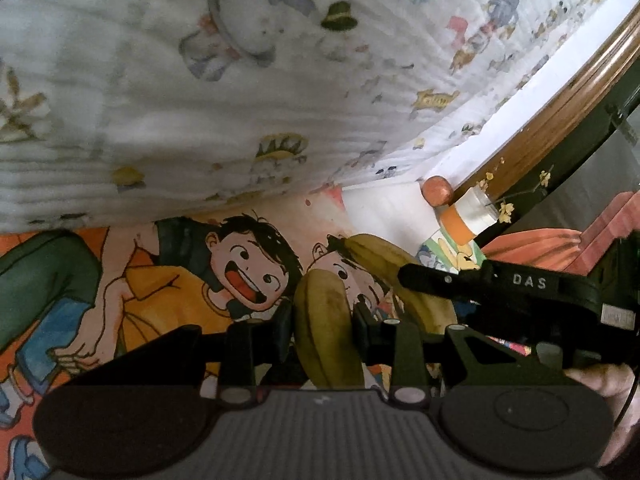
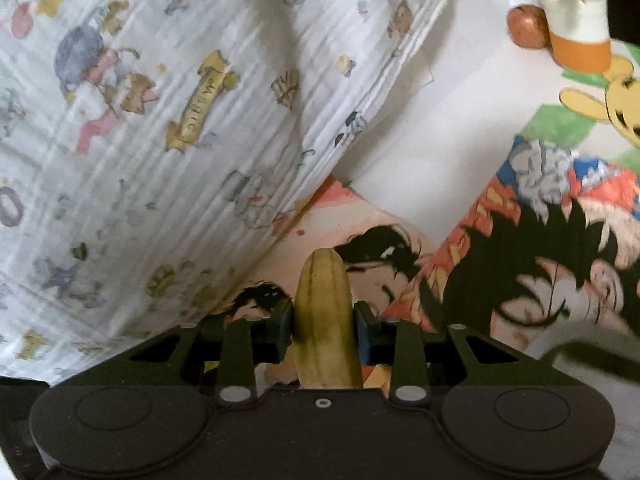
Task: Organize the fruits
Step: 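Carry both bananas over the metal tray with both tools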
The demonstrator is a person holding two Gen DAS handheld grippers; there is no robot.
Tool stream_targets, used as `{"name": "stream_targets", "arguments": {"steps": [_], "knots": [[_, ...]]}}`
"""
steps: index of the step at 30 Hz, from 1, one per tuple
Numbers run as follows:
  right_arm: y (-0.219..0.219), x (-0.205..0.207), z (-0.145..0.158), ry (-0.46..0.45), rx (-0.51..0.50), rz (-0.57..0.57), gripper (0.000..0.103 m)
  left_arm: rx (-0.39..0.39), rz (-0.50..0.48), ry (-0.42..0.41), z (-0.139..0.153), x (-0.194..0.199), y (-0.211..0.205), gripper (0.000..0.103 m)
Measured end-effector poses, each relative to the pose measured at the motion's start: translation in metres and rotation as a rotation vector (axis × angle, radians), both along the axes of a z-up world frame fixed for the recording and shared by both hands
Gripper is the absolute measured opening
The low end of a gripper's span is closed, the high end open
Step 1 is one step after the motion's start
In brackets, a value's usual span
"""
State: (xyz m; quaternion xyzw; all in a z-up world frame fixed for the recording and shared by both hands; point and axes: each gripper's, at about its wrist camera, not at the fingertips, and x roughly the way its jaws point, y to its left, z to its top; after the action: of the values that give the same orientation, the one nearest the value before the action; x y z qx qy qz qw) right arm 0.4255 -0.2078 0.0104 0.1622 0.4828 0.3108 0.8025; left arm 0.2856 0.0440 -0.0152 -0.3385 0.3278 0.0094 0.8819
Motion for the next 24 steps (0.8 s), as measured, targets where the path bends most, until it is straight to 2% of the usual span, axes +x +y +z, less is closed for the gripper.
{"name": "stream_targets", "arguments": {"steps": [11,24], "knots": [[-0.021,-0.048,0.01,-0.008,0.062,-0.021,0.035,-0.012,0.01,-0.022,0.007,-0.022,-0.009,0.035],[-0.066,-0.104,0.029,-0.061,0.096,-0.076,0.035,0.008,-0.042,-0.054,0.022,-0.047,-0.039,0.035]]}}
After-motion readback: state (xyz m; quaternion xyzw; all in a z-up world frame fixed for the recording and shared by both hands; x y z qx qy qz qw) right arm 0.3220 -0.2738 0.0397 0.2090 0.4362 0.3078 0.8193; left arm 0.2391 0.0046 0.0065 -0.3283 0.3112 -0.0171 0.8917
